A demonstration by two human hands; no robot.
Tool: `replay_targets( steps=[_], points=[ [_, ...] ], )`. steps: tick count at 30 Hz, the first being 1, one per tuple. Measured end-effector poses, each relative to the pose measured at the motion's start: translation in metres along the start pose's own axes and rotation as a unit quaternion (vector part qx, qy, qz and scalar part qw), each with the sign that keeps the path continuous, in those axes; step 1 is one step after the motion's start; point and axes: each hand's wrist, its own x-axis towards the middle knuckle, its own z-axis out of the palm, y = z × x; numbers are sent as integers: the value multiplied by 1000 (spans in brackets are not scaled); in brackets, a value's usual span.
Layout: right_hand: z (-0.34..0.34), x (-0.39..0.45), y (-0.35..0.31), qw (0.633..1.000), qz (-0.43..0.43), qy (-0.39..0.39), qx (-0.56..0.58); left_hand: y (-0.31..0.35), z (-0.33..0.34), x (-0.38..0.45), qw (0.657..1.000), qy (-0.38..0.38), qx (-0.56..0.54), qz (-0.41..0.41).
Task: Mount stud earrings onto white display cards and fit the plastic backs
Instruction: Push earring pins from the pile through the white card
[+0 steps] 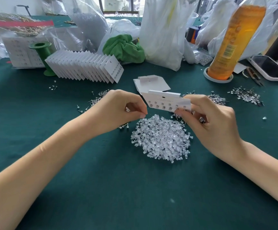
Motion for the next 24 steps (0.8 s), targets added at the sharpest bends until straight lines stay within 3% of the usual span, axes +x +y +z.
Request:
replay_targets(
  steps=[9, 18, 24],
  points=[
    [-3, 3, -4, 1000, -20, 4, -4, 0, -4, 2, 998, 17, -51, -25],
    [-6, 8, -15, 964, -254, -46, -57, 2, -14, 4, 982, 49, -167, -78],
    [-4, 9, -22, 947, -294, -84, -102, 24, -14, -3, 970, -43, -237, -17]
  ],
)
